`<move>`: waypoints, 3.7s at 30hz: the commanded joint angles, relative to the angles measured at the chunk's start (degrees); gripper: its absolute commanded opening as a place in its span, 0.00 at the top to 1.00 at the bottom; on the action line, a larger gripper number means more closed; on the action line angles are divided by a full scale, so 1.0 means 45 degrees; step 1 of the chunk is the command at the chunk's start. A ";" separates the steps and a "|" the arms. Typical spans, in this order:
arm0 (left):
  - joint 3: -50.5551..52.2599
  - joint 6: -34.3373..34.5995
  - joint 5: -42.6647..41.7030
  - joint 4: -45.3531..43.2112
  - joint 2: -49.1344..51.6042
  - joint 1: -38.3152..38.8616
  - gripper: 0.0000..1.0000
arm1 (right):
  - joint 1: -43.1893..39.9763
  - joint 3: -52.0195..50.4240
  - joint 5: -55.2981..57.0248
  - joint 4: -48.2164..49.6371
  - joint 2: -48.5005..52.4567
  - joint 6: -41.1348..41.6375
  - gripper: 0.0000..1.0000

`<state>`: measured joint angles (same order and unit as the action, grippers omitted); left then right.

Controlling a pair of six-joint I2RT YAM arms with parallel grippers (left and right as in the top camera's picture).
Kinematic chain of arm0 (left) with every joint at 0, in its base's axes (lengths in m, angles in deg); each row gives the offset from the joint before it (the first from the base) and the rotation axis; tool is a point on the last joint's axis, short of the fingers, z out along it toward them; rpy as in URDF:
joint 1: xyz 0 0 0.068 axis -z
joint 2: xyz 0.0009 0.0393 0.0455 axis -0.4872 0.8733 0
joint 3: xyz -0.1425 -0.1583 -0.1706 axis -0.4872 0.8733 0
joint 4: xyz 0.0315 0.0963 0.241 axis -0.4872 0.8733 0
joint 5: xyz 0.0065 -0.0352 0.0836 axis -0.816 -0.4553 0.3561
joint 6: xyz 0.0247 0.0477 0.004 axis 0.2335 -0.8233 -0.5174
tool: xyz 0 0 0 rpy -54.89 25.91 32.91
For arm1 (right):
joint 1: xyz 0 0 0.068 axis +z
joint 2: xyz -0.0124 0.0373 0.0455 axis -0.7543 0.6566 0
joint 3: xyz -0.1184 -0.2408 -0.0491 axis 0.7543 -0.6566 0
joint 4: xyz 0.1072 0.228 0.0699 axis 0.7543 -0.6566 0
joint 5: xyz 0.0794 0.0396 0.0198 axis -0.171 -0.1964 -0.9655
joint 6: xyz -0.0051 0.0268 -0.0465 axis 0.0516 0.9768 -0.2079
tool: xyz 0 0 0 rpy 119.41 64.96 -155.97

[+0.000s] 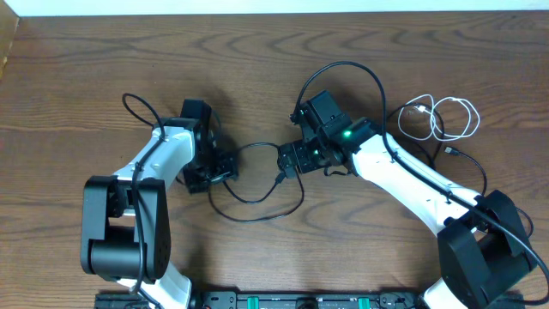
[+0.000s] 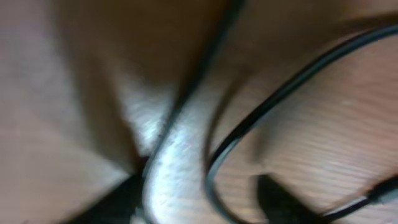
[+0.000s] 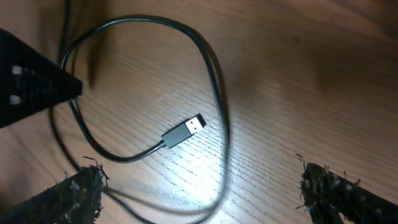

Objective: Untangle cables
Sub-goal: 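Grasp cables with both grippers and pull them apart, then drag the black cable right with the right gripper, stretching it straight, then release the black cable with the right gripper near the right side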

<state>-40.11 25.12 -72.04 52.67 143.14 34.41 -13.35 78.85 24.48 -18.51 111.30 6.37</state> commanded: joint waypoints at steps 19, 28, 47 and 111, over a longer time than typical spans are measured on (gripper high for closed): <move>-0.0243 -0.0447 -0.8072 -0.1865 0.0248 -0.0233 0.90 | -0.0359 0.0141 -0.3580 -0.0078 0.0180 -0.2215 0.01; -0.1054 0.0355 -0.6028 -0.0695 -0.0908 -0.2909 0.67 | 0.0704 0.0136 -0.3517 0.1467 0.0976 -0.1846 0.02; -0.1039 0.0505 -0.2259 0.1515 -0.1234 -0.4901 0.02 | 0.4537 0.0141 0.2550 0.6130 0.4741 -0.0189 0.10; -0.1039 0.0505 -0.2259 0.1515 -0.1234 -0.4901 0.02 | -0.5061 0.0165 0.3560 -0.1307 -0.0860 -0.1967 0.01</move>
<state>-44.06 27.30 -82.99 59.23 137.85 12.60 -36.14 79.63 40.61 -24.32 107.43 -2.33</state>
